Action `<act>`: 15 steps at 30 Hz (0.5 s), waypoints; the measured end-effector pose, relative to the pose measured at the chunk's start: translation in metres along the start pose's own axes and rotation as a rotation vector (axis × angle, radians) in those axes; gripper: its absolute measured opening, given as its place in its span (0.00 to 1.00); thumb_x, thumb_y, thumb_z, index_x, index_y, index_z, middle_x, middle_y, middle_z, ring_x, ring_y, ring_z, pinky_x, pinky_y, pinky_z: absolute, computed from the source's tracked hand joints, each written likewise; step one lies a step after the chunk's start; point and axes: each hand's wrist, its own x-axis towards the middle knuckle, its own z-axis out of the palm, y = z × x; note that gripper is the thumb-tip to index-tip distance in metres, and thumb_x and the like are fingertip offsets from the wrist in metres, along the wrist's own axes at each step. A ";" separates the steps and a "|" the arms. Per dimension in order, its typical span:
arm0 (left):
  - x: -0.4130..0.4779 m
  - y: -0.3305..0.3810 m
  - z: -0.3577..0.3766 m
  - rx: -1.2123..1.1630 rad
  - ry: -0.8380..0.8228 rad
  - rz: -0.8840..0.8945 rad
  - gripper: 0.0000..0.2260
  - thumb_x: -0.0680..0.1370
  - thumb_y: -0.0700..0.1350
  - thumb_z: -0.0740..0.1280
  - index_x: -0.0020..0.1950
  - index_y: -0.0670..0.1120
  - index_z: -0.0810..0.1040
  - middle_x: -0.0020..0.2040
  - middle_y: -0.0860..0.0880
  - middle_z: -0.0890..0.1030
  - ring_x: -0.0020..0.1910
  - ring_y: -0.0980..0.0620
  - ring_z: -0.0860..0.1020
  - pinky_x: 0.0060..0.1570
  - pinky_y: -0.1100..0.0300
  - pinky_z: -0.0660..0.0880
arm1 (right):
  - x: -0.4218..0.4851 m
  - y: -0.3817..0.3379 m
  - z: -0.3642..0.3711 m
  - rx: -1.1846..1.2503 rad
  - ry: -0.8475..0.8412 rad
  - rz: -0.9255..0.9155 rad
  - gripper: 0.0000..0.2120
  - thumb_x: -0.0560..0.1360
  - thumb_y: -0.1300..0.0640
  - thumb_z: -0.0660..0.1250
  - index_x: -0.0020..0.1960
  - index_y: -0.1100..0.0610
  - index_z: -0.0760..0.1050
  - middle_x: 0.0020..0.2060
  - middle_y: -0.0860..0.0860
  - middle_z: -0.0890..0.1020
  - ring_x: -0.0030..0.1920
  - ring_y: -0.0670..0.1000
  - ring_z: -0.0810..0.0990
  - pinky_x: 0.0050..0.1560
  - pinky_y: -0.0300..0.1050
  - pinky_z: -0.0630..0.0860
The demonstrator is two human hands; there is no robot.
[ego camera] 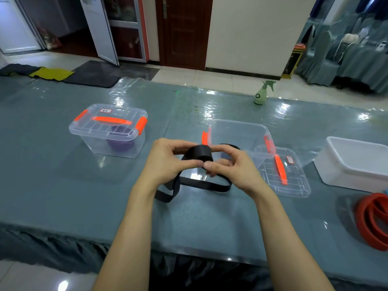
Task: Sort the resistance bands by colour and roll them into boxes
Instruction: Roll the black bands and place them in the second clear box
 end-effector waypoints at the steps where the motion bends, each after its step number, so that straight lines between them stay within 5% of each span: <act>1: 0.000 0.001 -0.002 0.140 -0.032 -0.005 0.17 0.67 0.46 0.86 0.53 0.60 0.90 0.46 0.62 0.89 0.52 0.64 0.87 0.57 0.63 0.81 | 0.000 -0.001 -0.003 -0.182 0.017 -0.015 0.29 0.70 0.50 0.85 0.69 0.43 0.81 0.55 0.47 0.87 0.39 0.48 0.86 0.46 0.37 0.80; 3: 0.001 0.007 -0.001 0.331 -0.108 -0.043 0.20 0.66 0.50 0.85 0.54 0.61 0.85 0.45 0.64 0.88 0.54 0.63 0.85 0.57 0.56 0.82 | 0.001 -0.005 -0.002 -0.439 0.035 -0.089 0.31 0.69 0.48 0.86 0.69 0.39 0.80 0.58 0.40 0.82 0.38 0.47 0.82 0.44 0.37 0.79; 7: 0.004 0.016 0.007 0.467 -0.160 -0.059 0.26 0.67 0.55 0.83 0.53 0.62 0.69 0.42 0.67 0.86 0.52 0.58 0.80 0.47 0.48 0.82 | 0.002 -0.007 0.011 -0.546 -0.007 -0.125 0.16 0.73 0.54 0.82 0.59 0.47 0.85 0.46 0.46 0.81 0.43 0.52 0.81 0.51 0.50 0.80; 10: 0.007 0.009 0.003 0.320 -0.136 -0.038 0.24 0.67 0.50 0.86 0.54 0.59 0.76 0.46 0.62 0.88 0.53 0.61 0.84 0.55 0.51 0.83 | 0.000 -0.004 0.008 -0.490 0.058 -0.173 0.15 0.75 0.58 0.80 0.60 0.53 0.84 0.45 0.51 0.81 0.41 0.52 0.81 0.48 0.46 0.79; 15: 0.005 -0.004 -0.006 -0.134 -0.088 -0.019 0.22 0.69 0.40 0.85 0.60 0.55 0.88 0.54 0.52 0.90 0.58 0.53 0.88 0.65 0.56 0.82 | 0.004 -0.008 0.001 0.023 0.125 -0.114 0.16 0.78 0.68 0.76 0.64 0.59 0.81 0.44 0.58 0.88 0.41 0.50 0.86 0.51 0.44 0.83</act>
